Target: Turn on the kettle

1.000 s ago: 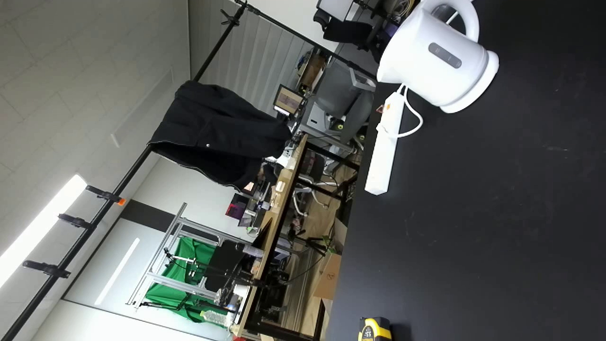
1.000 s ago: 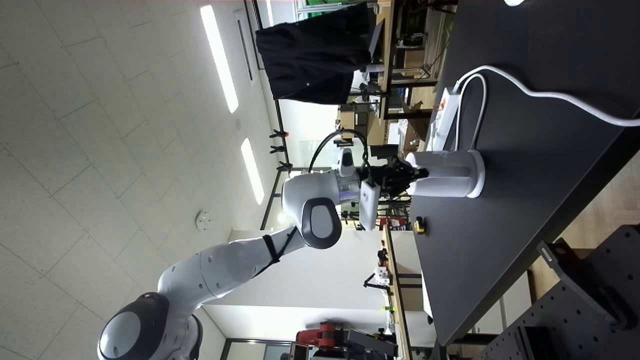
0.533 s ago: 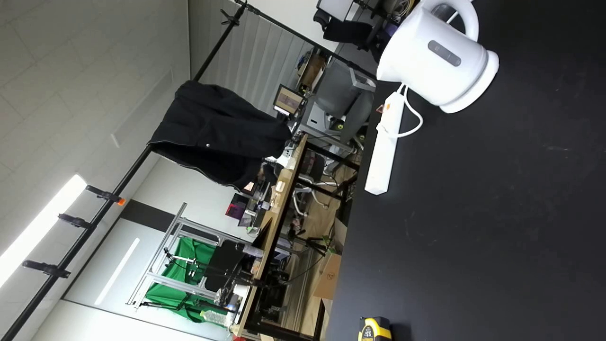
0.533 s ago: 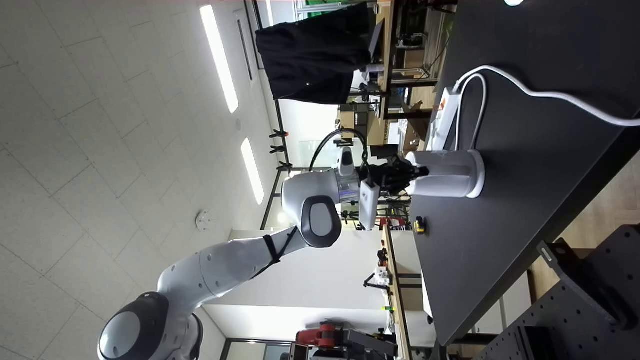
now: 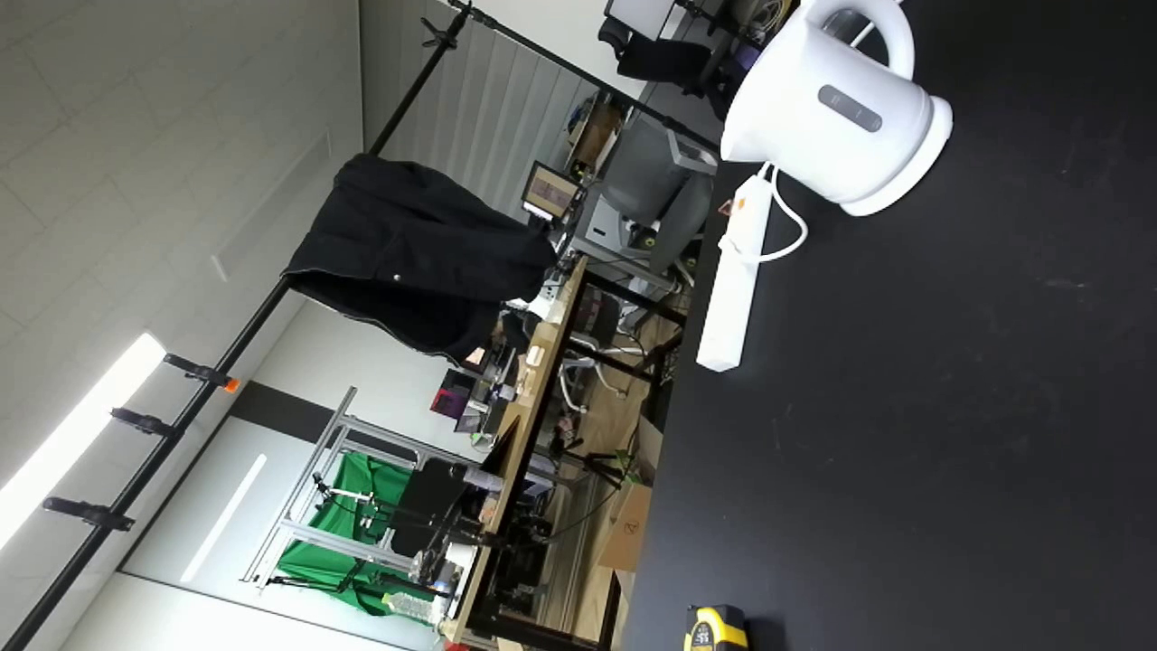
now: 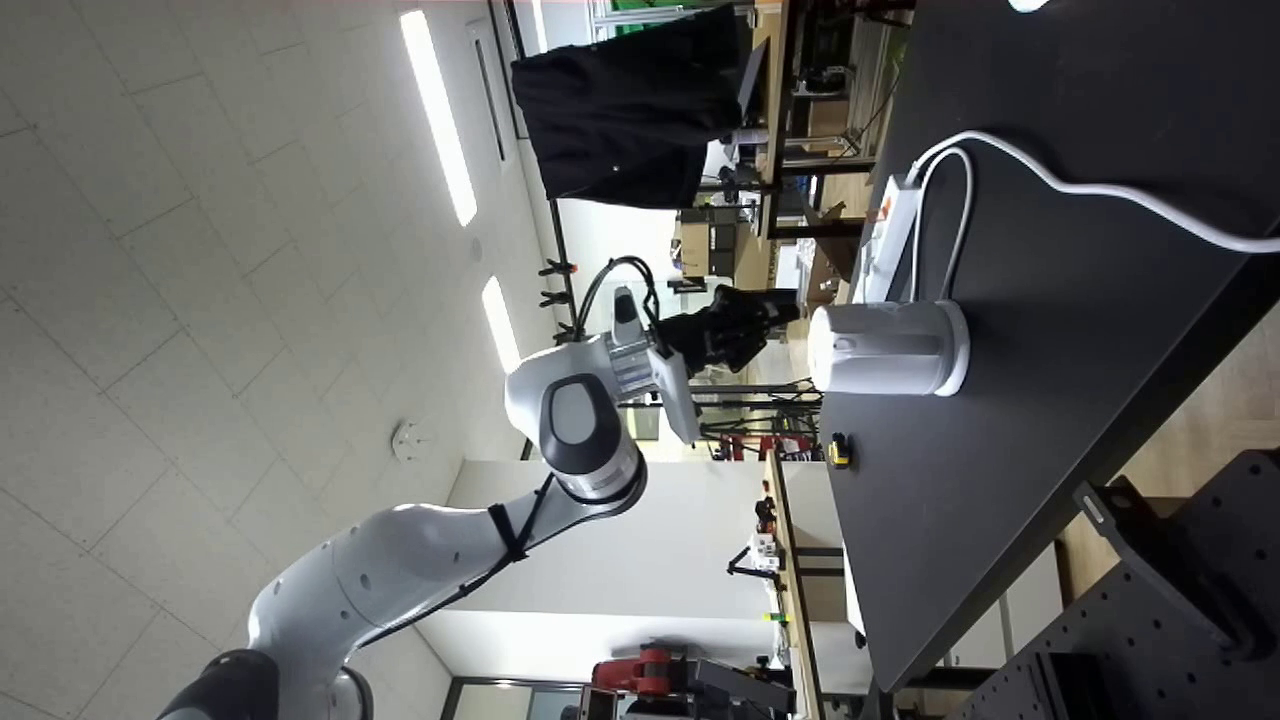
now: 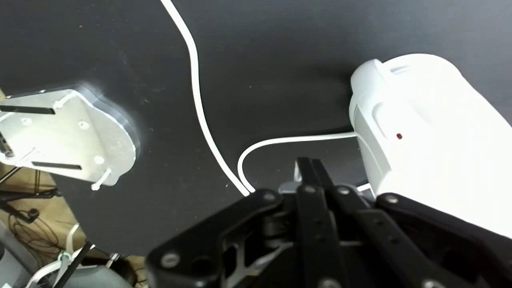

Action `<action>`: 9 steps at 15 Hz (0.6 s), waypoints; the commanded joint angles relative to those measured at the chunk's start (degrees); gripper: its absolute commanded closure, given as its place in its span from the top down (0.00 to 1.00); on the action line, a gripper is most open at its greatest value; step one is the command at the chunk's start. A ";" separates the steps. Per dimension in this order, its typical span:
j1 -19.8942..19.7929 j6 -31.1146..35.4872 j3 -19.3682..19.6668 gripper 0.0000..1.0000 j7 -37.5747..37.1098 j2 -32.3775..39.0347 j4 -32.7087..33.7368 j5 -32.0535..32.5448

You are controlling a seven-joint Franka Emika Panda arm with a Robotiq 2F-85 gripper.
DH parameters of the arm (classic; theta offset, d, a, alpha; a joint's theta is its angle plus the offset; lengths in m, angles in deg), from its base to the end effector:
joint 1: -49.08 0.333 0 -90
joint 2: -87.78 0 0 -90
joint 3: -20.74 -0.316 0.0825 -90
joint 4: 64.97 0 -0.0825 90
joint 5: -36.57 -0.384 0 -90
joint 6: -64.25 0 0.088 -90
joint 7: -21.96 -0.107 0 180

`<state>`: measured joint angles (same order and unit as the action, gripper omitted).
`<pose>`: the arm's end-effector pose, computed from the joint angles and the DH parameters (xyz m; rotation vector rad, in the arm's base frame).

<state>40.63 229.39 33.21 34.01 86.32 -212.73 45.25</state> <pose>0.4454 -0.1607 0.3039 2.9611 -0.0231 0.4454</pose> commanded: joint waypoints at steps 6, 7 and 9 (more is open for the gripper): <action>-3.12 -11.72 -4.13 0.26 -5.16 -18.19 -1.74 6.95; -3.31 -13.02 -4.69 0.26 -5.45 -19.18 -1.82 7.02; -3.20 -15.04 -5.34 0.39 -5.15 -20.65 -2.13 6.92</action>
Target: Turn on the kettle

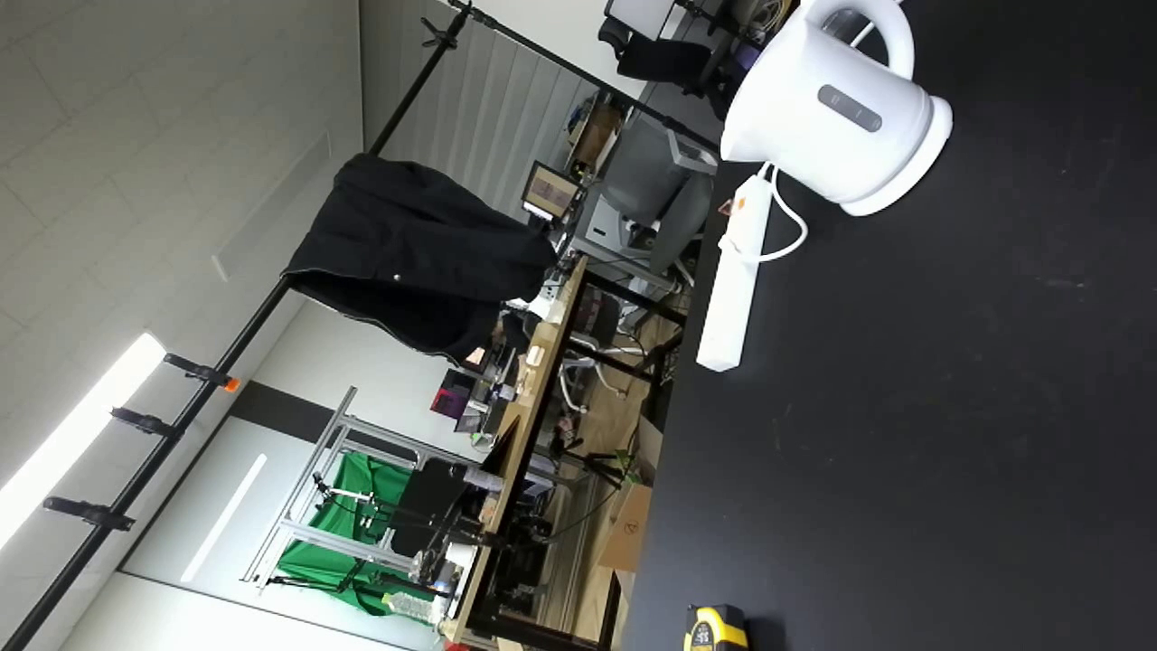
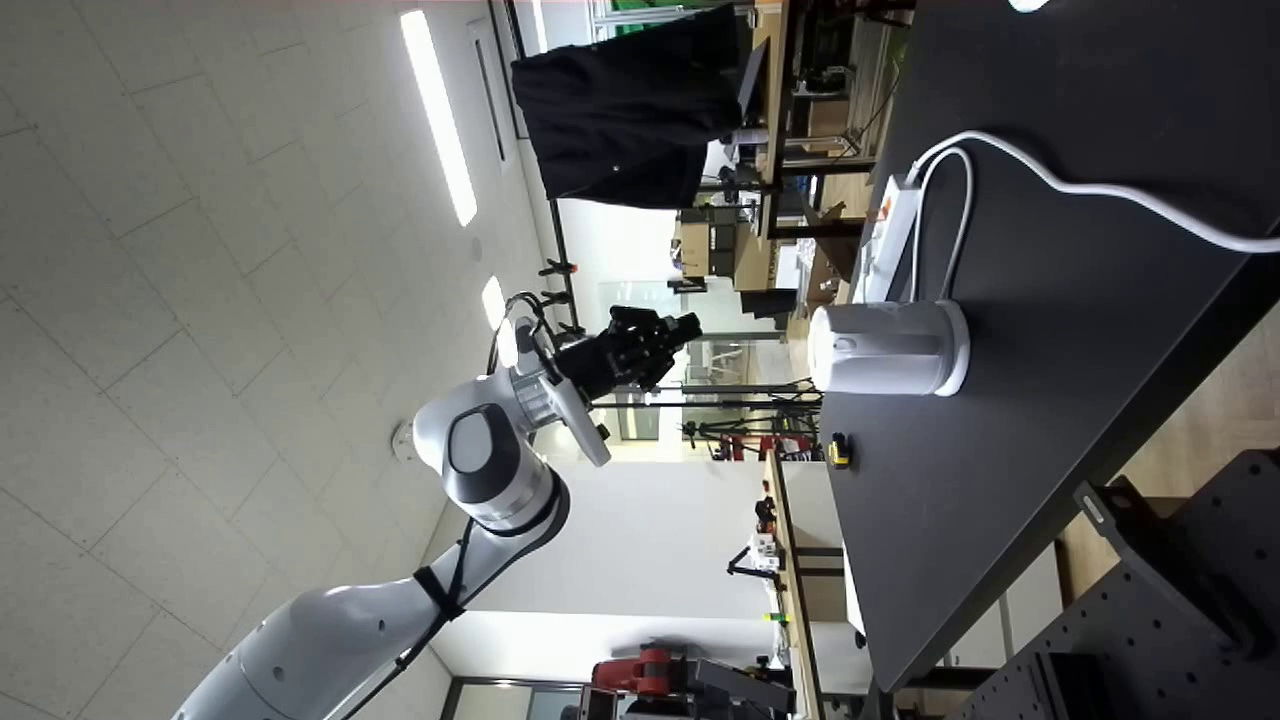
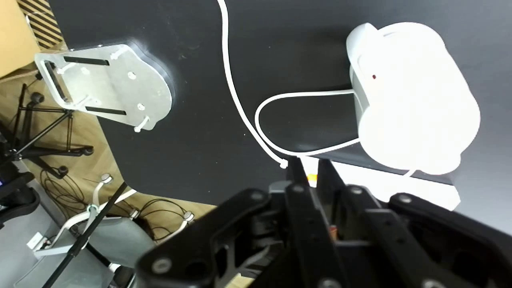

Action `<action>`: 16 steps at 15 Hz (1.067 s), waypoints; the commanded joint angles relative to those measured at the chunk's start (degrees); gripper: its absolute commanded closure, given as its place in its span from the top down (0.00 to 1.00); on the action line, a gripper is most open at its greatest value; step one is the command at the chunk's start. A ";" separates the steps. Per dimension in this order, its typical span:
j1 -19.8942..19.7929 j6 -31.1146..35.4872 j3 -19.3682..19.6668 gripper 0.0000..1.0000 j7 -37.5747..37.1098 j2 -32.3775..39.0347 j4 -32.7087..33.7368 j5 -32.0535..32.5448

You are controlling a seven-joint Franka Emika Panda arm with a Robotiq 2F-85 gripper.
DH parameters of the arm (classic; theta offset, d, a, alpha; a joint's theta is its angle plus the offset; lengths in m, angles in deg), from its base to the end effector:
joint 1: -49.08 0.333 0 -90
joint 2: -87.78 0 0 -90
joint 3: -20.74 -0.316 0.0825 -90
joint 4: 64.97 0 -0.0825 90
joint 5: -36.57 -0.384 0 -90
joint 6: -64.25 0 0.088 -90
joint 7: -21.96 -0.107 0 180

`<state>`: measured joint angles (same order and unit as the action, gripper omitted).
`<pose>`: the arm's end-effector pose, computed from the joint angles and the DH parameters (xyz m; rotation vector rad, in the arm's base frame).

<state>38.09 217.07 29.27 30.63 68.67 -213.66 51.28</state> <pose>0.4225 -0.1421 0.4119 2.8865 0.0194 0.5345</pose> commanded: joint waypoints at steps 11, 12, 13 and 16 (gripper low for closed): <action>0.17 -5.96 -1.47 1.00 0.12 -4.88 -1.53 -0.09; 0.18 -6.06 -1.46 0.96 0.25 -4.96 -1.53 -0.09; 0.19 -6.05 -1.46 1.00 0.31 -4.89 -1.53 -0.08; 0.21 -6.05 -1.46 1.00 0.31 -4.72 -1.54 -0.08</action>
